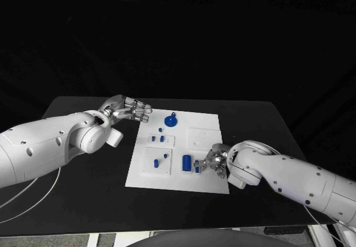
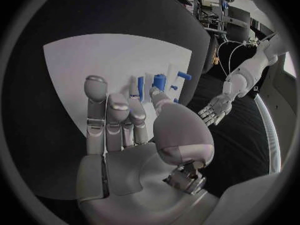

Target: Assemble the parts on the task board

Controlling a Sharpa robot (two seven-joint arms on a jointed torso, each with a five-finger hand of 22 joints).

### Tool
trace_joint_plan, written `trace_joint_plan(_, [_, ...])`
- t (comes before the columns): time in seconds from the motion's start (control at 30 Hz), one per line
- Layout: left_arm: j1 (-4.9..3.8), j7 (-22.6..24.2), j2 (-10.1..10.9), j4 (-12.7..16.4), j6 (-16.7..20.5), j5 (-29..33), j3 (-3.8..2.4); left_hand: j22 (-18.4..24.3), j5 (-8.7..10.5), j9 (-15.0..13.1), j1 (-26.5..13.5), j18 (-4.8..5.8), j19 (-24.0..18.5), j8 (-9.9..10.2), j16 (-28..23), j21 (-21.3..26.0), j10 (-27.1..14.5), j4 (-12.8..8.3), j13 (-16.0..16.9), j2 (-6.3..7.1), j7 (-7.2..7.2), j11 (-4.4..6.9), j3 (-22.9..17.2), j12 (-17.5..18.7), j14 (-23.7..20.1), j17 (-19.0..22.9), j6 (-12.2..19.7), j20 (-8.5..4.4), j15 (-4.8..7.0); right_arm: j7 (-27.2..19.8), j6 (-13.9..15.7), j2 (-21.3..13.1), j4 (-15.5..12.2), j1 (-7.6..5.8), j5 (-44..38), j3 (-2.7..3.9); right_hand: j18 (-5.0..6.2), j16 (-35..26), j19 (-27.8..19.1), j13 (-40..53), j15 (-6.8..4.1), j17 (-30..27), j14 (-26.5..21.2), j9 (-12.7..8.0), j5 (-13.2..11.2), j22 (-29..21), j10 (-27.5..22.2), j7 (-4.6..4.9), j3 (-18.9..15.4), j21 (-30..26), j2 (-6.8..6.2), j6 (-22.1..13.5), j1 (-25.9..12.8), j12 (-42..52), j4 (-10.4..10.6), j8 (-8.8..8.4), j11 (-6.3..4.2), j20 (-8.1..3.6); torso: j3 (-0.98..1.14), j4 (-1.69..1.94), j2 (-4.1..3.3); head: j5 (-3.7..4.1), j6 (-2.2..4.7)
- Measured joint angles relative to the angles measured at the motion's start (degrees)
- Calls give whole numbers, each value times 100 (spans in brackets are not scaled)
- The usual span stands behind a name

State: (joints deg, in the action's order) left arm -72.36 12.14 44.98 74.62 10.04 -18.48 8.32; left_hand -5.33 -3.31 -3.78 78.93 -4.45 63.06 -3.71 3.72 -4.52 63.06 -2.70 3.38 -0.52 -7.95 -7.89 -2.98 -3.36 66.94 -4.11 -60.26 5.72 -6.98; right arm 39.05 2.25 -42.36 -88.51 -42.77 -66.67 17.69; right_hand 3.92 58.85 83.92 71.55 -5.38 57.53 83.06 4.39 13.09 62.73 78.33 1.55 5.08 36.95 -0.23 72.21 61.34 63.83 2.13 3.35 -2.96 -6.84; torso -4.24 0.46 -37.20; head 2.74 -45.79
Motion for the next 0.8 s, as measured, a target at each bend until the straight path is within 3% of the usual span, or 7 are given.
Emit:
trace_joint_plan(0.17, [0, -1, 2, 0, -1, 0, 0, 5, 0, 0, 0, 0, 0, 0, 0, 0, 0, 0, 0, 0, -21, 0, 0, 0, 0, 0, 20, 0, 0, -5, -14, -26, -10, 0, 1, 0, 0, 0, 0, 0, 0, 0, 0, 0, 4, 0, 0, 0, 2, 0, -2, 0, 2, 0, -2, 0, 0, 0, 1, -2, 0, 0, 3])
trace_joint_plan(0.4, [0, -2, 3, 0, -3, 0, 0, 5, 0, 0, 0, 0, 0, 0, 0, 0, 0, 0, 0, 0, -21, 0, 0, 0, 0, 0, 20, 0, 0, -13, -59, -52, -1, 0, 1, -1, 0, 0, 0, 0, 0, 0, 0, 0, 68, -8, 0, 0, 155, 0, -30, 0, 105, 0, -360, 0, 0, 0, 0, -1, 0, 8, 9])
trace_joint_plan(0.53, [0, -2, 3, 0, -3, 0, 0, 5, 0, 0, 0, 0, 0, 0, 0, 0, 0, 0, 0, 0, -21, 0, 0, 0, 0, 0, 20, 0, 0, -48, -47, -102, 18, 0, -1, -1, 0, 0, 0, 0, 0, 0, 0, 0, 68, -16, 0, 9, 168, 0, -54, -10, 81, 0, -372, 0, 0, 0, -2, 1, 3, 14, 17])
trace_joint_plan(0.6, [0, -2, 2, -6, -3, 0, 0, 4, 0, 0, 0, 0, 0, 0, 0, 0, 0, 0, 0, 0, -21, 0, 0, 0, 0, 0, 20, 0, 0, -114, -24, -158, 28, 0, 9, 0, 0, -28, 0, 9, 0, -6, 0, 6, 62, -16, 0, 61, 167, 0, -85, -71, 50, 0, -321, 0, 0, 0, -3, 0, 4, 14, 21])
trace_joint_plan(0.8, [1, 8, -9, -68, 6, 91, 1, 9, 0, 0, 0, 0, 0, 0, 0, 0, 0, -1, 0, 0, -21, 0, 0, 0, 0, -8, 20, 0, 0, -854, 123, -318, 199, -74, 348, 143, -1, -88, 0, 10, 0, -69, 0, 14, 62, -42, -32, 132, 174, -72, -165, -279, 122, 0, -268, 0, 72, 0, -5, -19, 25, 16, 85])
